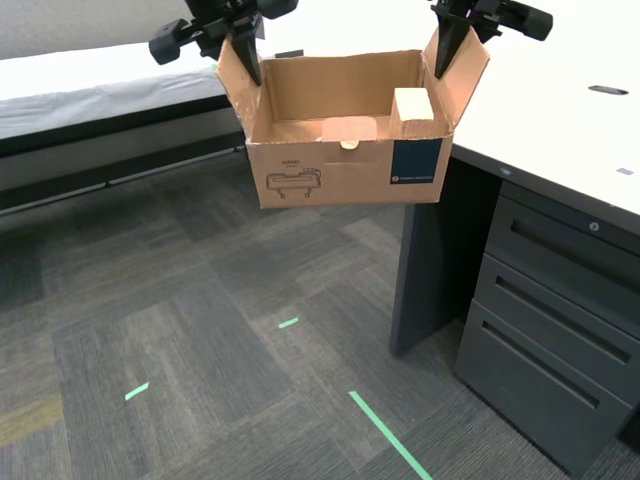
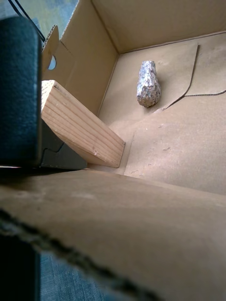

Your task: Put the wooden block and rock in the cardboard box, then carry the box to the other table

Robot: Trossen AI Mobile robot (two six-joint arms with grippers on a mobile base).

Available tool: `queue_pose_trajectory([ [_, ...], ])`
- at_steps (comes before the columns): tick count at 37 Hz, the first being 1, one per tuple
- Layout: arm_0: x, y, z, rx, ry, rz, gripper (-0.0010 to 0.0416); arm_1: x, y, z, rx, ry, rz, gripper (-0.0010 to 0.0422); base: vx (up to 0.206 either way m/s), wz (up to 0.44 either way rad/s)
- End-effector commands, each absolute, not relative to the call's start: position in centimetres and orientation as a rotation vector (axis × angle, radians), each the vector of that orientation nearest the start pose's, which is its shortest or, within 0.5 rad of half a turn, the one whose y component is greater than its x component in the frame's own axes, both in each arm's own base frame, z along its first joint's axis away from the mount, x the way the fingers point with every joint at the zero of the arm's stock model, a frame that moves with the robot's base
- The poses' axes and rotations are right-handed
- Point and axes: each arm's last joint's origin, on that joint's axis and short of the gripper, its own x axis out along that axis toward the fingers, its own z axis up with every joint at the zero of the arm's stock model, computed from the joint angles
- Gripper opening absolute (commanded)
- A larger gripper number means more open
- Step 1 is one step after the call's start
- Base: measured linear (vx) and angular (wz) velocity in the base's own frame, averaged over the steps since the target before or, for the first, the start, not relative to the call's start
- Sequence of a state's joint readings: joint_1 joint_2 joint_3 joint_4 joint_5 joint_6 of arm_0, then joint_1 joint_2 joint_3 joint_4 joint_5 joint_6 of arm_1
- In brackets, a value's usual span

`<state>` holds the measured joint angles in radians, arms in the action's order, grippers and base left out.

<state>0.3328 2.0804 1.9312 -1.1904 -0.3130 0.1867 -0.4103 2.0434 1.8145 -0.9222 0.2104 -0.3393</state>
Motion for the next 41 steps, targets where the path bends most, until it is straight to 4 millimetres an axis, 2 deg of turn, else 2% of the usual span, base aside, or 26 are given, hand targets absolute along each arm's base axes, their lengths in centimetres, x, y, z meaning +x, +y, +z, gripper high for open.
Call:
queue_pose_trajectory([
  [1,39.6,14.7,26.5,0.14,1.401,0.429,-0.0001,39.3,-18.0,25.4,-0.179,1.24,-0.355,-0.0001,0.142,0.041],
  [10,39.5,15.1,26.5,0.147,1.402,0.426,-0.0001,39.3,-17.8,25.4,-0.143,1.231,-0.379,-0.0001,0.152,0.144],
  [28,38.8,16.6,26.5,0.214,1.433,0.376,-0.0001,39.2,-17.7,25.3,0.004,1.214,-0.477,-0.0001,0.166,0.31],
  [41,38.9,16.5,26.5,0.211,1.426,0.38,-0.0001,39.1,-17.8,25.3,-0.047,1.238,-0.438,-0.0001,0.143,0.099],
])
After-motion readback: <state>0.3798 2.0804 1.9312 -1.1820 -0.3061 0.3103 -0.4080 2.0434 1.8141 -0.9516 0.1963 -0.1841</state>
